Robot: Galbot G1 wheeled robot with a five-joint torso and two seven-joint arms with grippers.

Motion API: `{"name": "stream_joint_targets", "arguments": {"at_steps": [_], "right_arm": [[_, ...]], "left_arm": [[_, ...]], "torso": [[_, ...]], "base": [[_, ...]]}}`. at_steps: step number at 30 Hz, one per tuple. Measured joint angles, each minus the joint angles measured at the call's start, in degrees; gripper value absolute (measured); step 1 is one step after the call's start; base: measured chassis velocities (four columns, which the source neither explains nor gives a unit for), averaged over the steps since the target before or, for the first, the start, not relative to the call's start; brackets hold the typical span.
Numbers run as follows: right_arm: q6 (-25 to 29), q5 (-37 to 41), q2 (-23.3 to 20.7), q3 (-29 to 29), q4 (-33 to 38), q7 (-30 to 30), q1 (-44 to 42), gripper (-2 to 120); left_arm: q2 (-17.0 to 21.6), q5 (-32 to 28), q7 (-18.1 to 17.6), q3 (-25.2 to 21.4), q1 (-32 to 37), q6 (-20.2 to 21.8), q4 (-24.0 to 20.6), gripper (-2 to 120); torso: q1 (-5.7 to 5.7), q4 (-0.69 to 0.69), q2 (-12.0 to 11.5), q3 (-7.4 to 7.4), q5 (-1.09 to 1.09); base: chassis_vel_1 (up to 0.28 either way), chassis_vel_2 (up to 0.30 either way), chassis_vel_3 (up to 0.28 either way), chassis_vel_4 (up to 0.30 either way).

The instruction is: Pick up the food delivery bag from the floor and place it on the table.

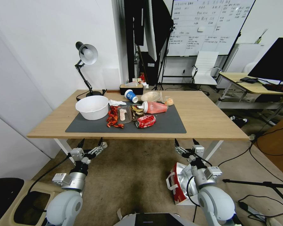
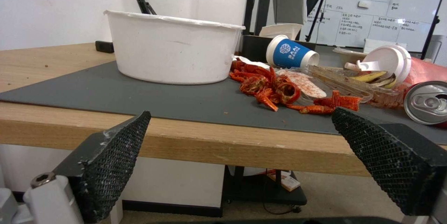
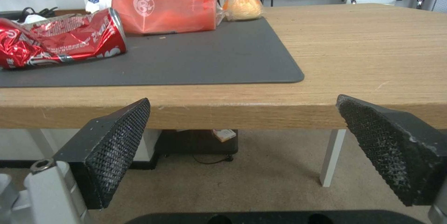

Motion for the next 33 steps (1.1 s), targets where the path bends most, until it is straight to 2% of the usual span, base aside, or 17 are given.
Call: {"name": "stream_joint_targets", "arguments": {"at_steps": [33], "right_arm": [[0.07,-0.58,0.63,-0.14,-0.91,-0.7,-0.29,100]], "left_arm": [[-0.31,0.94,0.75,0.28,-0.3,-0.54,0.97,100]], "torso": [[-3.31,0.0,-8.14,-4.78,0.0]], "base": [[0.0,0.0,0.0,0.0]]}}
